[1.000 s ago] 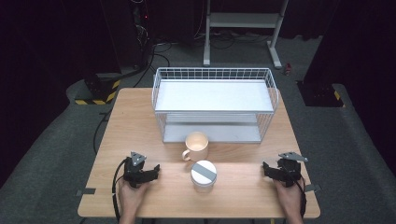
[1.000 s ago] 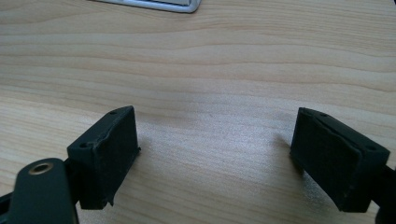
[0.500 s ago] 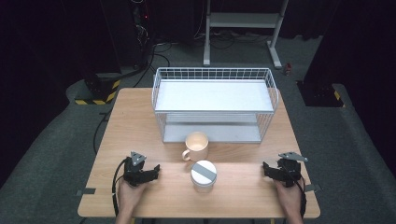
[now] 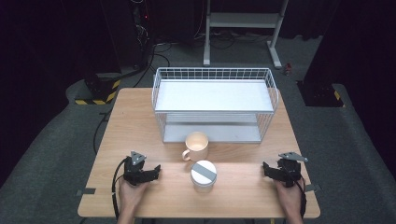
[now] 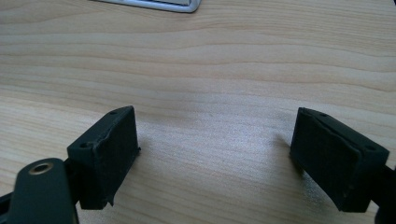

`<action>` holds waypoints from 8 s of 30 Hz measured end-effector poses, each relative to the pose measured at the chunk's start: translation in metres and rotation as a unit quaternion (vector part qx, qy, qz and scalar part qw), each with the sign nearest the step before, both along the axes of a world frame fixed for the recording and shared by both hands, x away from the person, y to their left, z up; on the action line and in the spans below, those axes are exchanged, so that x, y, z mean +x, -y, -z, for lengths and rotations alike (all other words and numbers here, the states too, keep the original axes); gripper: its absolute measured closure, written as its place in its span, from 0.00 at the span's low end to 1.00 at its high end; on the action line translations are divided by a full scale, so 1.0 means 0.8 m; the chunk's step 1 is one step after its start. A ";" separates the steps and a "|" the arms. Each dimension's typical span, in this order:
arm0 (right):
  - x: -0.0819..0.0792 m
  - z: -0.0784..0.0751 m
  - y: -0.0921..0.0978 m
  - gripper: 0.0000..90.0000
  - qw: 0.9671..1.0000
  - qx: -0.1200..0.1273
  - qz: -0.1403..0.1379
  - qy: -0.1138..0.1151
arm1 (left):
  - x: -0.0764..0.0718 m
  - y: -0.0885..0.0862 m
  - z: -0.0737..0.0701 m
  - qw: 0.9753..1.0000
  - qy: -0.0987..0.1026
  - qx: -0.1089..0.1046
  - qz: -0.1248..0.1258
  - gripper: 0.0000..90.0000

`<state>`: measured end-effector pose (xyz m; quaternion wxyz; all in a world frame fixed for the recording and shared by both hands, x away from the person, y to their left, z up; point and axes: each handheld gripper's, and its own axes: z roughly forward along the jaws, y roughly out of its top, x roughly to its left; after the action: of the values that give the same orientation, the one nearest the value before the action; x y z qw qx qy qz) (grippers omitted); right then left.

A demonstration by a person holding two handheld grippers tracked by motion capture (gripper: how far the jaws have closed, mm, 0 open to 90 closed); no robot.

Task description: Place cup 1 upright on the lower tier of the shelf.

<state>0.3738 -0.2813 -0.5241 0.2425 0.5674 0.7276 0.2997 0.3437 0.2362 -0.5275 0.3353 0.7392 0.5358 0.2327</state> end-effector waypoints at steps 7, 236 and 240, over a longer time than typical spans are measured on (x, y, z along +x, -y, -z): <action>0.000 0.000 0.000 0.16 1.000 0.000 0.000 0.000 | -0.004 0.004 -0.008 1.000 0.010 -0.012 0.015 0.15; 0.000 0.000 -0.001 0.17 1.000 -0.003 -0.005 0.002 | 0.085 0.112 -0.066 0.982 0.132 -0.010 0.133 0.89; 0.000 0.000 -0.001 0.17 1.000 -0.002 -0.005 0.002 | 0.087 0.112 -0.064 0.983 0.132 -0.009 0.127 0.89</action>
<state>0.3735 -0.2805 -0.5240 0.2433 0.5632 0.7303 0.3005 0.4133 0.1463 -0.4762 0.4364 0.7610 0.3905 0.2792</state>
